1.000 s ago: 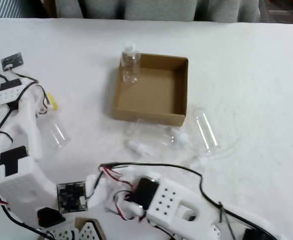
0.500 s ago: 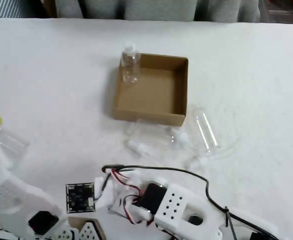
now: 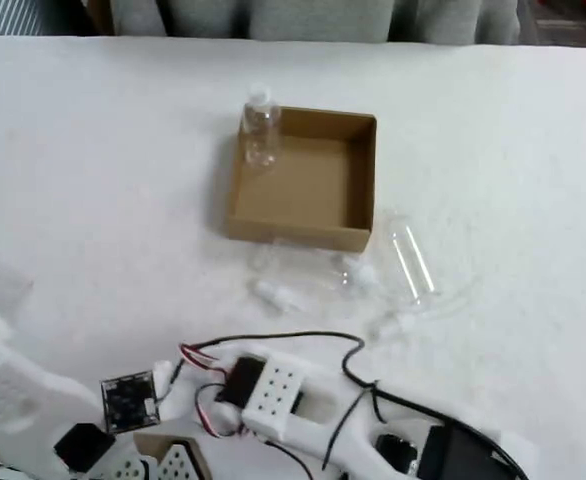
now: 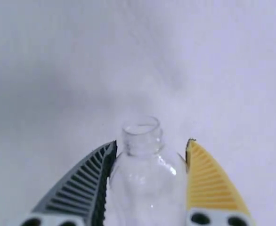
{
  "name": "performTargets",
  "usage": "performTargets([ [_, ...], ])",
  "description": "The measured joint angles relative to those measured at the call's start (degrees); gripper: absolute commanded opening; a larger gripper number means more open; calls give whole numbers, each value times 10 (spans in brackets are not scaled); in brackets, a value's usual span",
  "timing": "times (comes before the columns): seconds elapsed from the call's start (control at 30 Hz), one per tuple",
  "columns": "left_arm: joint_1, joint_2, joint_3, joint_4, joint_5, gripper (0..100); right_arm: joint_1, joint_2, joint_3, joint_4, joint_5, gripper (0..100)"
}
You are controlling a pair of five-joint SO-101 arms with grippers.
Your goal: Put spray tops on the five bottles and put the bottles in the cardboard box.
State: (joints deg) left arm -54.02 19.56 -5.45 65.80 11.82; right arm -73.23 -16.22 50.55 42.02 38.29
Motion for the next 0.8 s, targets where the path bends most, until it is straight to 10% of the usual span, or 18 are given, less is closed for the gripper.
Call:
performTargets([
  [0.8, -62, 1, 0, 4, -6, 149, 5, 98, -93, 67, 19, 180],
])
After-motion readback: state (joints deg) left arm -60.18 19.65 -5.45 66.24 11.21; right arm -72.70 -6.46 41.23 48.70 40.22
